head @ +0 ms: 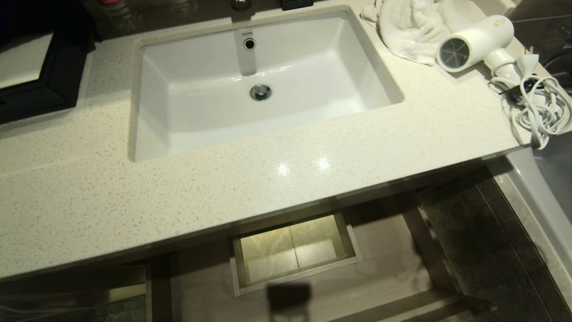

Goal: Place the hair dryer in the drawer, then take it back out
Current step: Pick up the hairdryer

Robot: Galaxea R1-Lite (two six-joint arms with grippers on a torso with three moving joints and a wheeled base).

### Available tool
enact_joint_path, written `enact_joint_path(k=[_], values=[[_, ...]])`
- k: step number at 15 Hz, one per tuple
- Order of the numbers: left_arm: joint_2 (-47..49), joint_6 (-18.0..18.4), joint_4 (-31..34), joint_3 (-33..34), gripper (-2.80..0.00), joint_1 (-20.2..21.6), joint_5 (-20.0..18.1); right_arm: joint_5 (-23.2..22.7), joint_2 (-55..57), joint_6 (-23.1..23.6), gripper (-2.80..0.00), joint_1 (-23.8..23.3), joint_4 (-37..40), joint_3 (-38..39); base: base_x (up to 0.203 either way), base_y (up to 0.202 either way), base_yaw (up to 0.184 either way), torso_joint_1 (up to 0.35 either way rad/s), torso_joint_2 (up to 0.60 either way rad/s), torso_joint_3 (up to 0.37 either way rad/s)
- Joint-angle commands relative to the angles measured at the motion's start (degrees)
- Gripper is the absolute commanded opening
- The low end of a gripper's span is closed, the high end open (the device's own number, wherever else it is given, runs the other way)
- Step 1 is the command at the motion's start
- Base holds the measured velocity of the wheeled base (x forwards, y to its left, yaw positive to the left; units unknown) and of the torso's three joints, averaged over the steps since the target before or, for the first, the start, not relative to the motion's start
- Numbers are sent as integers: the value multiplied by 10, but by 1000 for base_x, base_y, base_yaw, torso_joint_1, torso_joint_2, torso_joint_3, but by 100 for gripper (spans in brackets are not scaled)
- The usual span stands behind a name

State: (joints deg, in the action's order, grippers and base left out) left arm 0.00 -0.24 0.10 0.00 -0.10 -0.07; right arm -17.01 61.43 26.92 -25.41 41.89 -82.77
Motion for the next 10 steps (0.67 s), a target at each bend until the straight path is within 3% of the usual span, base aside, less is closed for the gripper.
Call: enact_joint_path(k=[1, 10], values=[[0, 1, 0, 0, -280, 0, 0, -5, 0, 2, 0, 0, 7, 2, 0, 0, 0, 0, 0, 0], [0, 2, 2, 0, -280, 0, 0, -7, 9, 2, 0, 5, -5, 9, 0, 0, 0, 0, 0, 0]])
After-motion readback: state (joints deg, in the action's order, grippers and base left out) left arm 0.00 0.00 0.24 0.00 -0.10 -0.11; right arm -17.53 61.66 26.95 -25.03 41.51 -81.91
